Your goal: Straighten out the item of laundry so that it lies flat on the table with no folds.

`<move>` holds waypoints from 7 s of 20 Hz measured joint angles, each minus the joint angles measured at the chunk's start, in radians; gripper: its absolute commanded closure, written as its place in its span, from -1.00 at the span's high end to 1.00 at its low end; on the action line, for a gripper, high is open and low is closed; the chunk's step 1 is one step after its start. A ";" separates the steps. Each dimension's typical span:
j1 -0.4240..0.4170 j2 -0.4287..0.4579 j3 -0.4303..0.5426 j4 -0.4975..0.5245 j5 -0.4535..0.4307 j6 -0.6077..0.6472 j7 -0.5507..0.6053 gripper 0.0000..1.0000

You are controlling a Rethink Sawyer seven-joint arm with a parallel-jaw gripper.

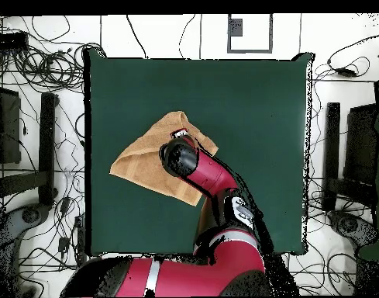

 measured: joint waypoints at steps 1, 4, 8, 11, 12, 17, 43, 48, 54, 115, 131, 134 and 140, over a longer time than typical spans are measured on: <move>0.000 0.000 0.000 0.000 0.000 0.000 0.000 1.00; 0.000 0.000 0.000 0.000 -0.009 -0.001 0.000 -1.00; 0.002 0.000 0.000 0.000 -0.013 -0.003 0.000 -1.00; 0.008 -0.001 0.000 0.000 -0.013 -0.003 0.000 -1.00; 0.013 0.000 0.000 0.000 -0.013 -0.003 0.000 -1.00; 0.019 0.000 0.000 0.000 -0.014 -0.003 0.000 -1.00; 0.182 -0.004 -0.110 -0.061 0.014 0.165 0.000 -1.00; 0.202 0.002 -0.156 -0.132 0.025 0.264 0.004 -1.00; 0.194 0.005 -0.207 -0.244 0.028 0.386 0.023 -1.00; 0.275 0.514 -0.684 -1.261 0.145 0.967 0.438 1.00; 0.184 0.231 -0.558 -1.040 0.091 0.967 0.369 1.00; 0.156 0.166 -0.532 -0.980 0.067 0.966 0.331 1.00; 0.089 0.058 -0.486 -0.885 0.012 0.938 0.272 1.00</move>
